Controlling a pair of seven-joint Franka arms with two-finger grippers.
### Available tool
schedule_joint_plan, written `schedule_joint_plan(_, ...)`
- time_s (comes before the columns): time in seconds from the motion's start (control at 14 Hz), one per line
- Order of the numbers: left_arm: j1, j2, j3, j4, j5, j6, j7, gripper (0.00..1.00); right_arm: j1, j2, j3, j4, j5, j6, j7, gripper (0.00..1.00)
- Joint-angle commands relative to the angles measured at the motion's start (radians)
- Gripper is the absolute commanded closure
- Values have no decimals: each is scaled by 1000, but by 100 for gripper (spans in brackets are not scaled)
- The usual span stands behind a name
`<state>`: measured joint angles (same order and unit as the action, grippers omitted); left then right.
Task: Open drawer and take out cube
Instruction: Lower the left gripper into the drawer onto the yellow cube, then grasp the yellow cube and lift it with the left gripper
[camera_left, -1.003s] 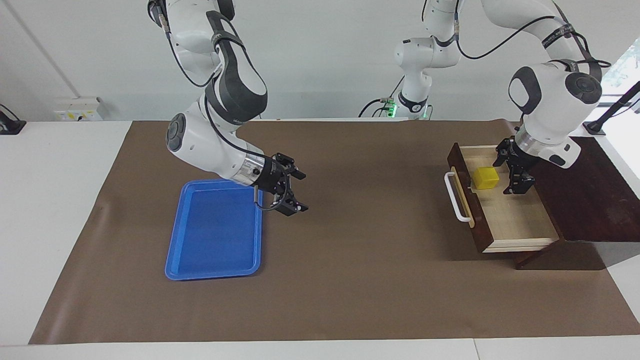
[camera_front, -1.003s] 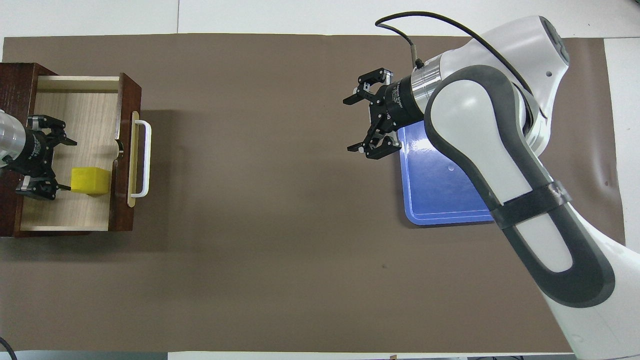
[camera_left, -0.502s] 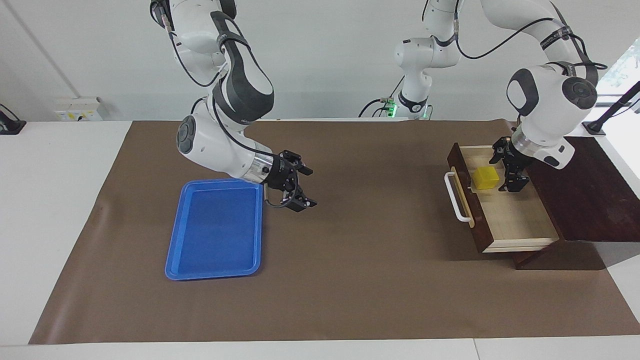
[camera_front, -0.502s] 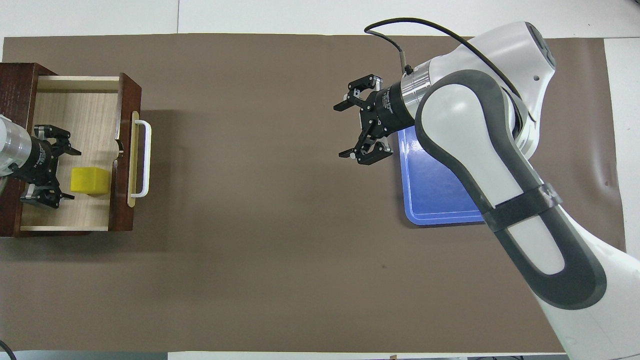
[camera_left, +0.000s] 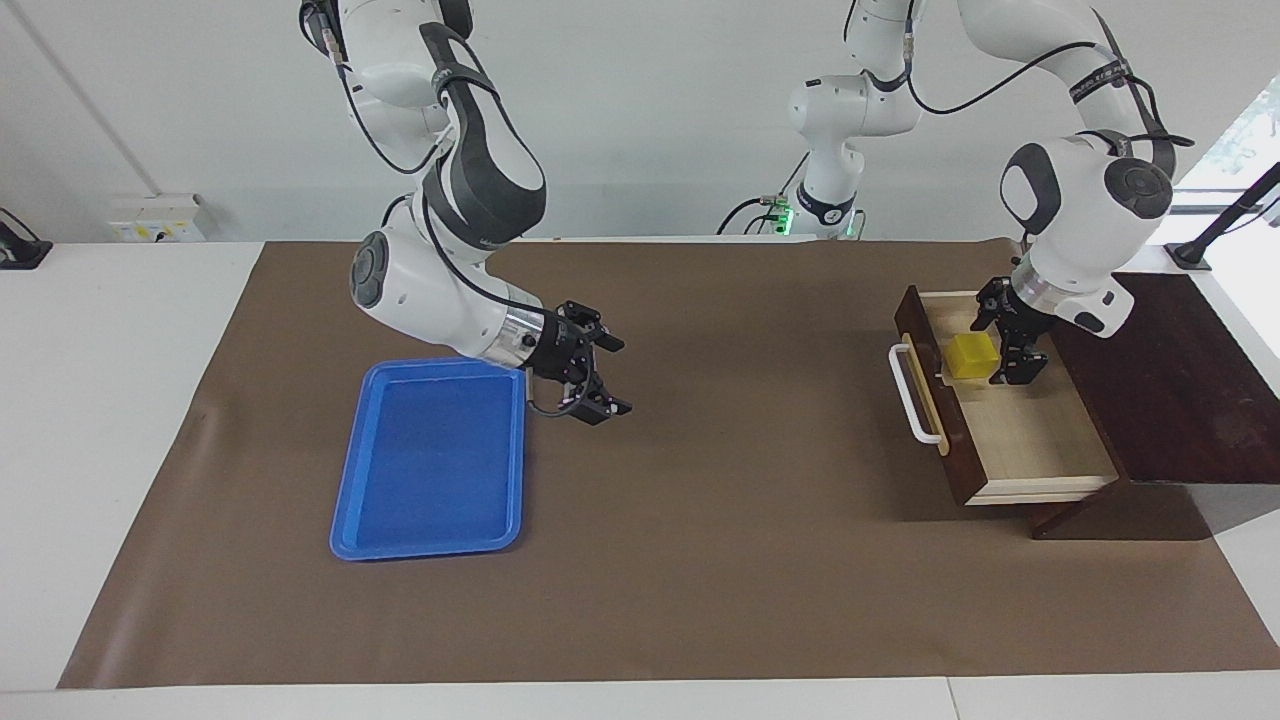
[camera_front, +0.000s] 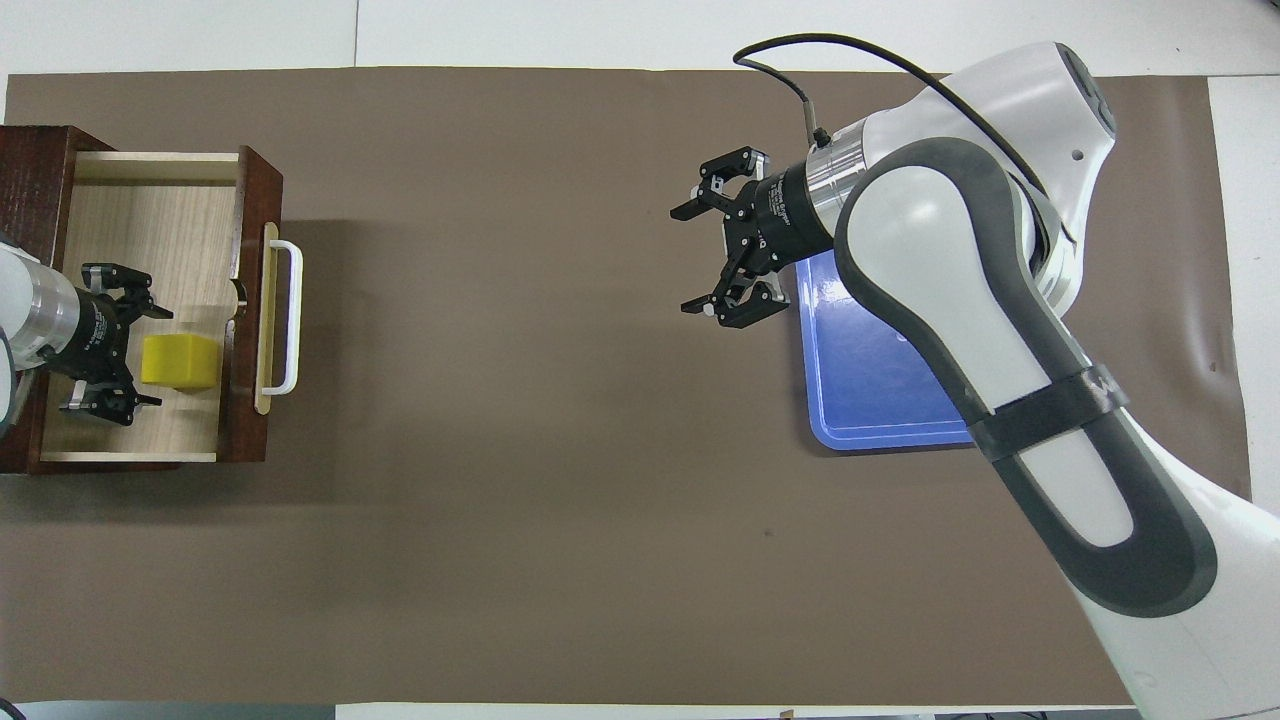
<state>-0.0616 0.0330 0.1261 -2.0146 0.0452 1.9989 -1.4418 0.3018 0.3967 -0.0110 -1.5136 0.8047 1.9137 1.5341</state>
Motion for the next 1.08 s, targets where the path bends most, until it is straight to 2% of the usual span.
schedule_joint_plan(0.0, -9, -35, 12, -39, -13, 31, -35, 37, -13, -7, 0, -13, 27, -2, -38, 0)
schedule_joint_plan(0.22, -9, -31, 12, -38, -13, 60, -92, 100, -20, -7, 0, -8, 25, -8, -51, 0)
schedule_joint_plan(0.43, -10, -24, 12, -23, -13, 55, -92, 100, -30, -9, 0, -3, 25, -27, -63, 0)
schedule_joint_plan(0.57, -10, -4, 14, 37, -14, 38, -97, 100, -30, -9, 0, -3, 25, -28, -63, 0)
schedule_joint_plan(0.86, -17, 83, -8, 313, -74, -155, -141, 100, -29, -9, 0, 0, 25, -28, -63, 0)
schedule_joint_plan(1.0, -26, 102, -63, 376, -74, -201, -246, 100, -30, -9, 0, 0, 25, -28, -63, 0)
